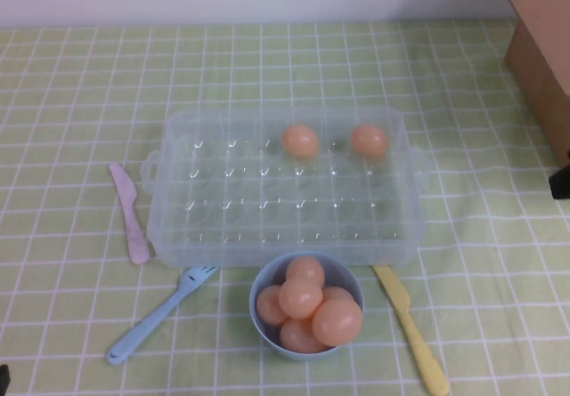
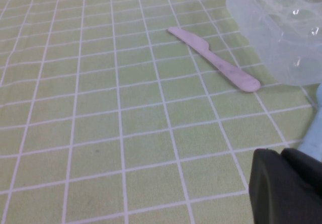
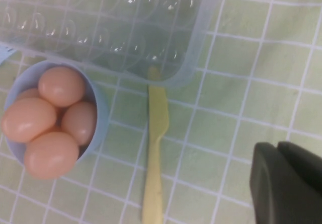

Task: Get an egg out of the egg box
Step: Pick up the egg from the plastic box

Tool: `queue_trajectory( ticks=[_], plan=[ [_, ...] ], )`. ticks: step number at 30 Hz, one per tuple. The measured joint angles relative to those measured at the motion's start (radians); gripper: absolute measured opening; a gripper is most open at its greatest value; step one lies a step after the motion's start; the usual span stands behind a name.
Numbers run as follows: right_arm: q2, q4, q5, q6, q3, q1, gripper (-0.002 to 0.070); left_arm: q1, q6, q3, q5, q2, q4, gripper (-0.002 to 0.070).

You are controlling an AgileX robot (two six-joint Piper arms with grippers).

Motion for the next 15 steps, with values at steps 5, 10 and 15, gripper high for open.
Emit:
queue_trajectory(
  ticks=[5, 10, 15],
  plan=[
    [0.166, -0.085, 0.046, 0.000, -0.203, 0.062, -0.0017, 0.000, 0.000, 0.000, 0.000, 0.000, 0.001, -0.0004],
    [0.316, -0.213, 0.059, -0.011, -0.381, 0.191, -0.0017, 0.000, 0.000, 0.000, 0.000, 0.000, 0.002, -0.0004],
    [0.468, -0.291, 0.090, -0.094, -0.520, 0.286, -0.0016, 0.000, 0.000, 0.000, 0.000, 0.000, 0.002, -0.0005]
  ],
)
